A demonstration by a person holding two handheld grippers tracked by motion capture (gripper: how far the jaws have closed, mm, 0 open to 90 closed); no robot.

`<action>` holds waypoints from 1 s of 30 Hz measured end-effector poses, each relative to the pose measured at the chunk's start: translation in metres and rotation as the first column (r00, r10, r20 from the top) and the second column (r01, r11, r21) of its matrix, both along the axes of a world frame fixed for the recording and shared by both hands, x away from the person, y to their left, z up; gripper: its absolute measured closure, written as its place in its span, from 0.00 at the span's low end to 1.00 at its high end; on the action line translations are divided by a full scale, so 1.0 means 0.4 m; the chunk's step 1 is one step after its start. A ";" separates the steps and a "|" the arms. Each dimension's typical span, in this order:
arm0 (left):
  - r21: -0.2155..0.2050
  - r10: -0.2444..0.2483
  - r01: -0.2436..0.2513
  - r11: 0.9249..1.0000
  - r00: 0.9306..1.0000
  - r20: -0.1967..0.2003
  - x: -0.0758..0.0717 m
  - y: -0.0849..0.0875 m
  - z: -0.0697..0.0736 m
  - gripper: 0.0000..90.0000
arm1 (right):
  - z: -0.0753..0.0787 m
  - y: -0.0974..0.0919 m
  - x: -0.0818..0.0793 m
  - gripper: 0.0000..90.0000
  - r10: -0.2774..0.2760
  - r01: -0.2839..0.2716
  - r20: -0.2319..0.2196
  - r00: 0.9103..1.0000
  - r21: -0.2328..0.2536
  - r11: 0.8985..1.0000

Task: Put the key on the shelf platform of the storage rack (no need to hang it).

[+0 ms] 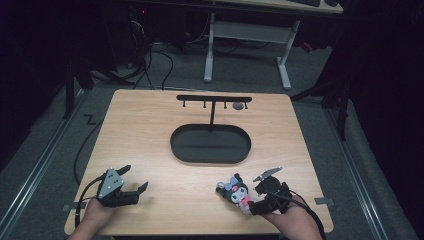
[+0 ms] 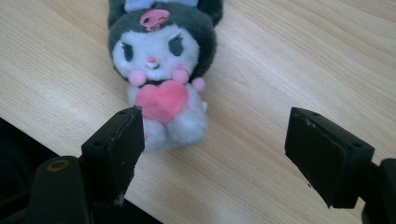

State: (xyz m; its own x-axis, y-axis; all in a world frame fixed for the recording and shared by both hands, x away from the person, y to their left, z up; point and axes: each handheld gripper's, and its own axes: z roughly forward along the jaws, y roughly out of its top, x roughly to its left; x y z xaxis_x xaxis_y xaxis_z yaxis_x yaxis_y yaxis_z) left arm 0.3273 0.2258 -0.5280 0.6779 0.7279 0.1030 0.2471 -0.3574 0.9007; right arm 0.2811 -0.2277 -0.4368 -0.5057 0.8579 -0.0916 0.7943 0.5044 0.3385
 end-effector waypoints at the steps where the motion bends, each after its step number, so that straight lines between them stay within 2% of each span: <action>1: 0.000 0.000 0.000 1.000 1.000 0.000 0.000 0.000 0.000 0.17 | -0.002 0.004 0.000 0.22 0.001 -0.001 -0.004 1.000 0.003 1.000; 14: -0.003 -0.002 0.002 1.000 1.000 0.001 0.001 0.000 0.000 0.17 | -0.057 0.047 0.003 0.23 0.043 -0.042 -0.047 0.998 0.008 0.999; 22: -0.003 -0.002 0.002 1.000 1.000 0.000 0.001 0.000 0.000 0.17 | -0.084 0.055 0.007 0.23 0.065 -0.066 -0.061 0.996 -0.005 0.998; 30: -0.003 -0.002 0.002 1.000 1.000 -0.001 0.002 0.000 0.000 0.17 | -0.113 0.061 0.003 0.23 0.047 -0.048 -0.091 0.995 -0.007 0.999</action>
State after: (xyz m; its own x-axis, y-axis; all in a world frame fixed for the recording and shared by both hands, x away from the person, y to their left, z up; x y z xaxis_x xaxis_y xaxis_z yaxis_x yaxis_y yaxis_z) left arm 0.3279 0.2257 -0.5280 0.6794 0.7268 0.1005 0.2470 -0.3556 0.9014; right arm 0.2825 -0.2033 -0.4819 -0.5527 0.8318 -0.0512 0.7964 0.5453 0.2616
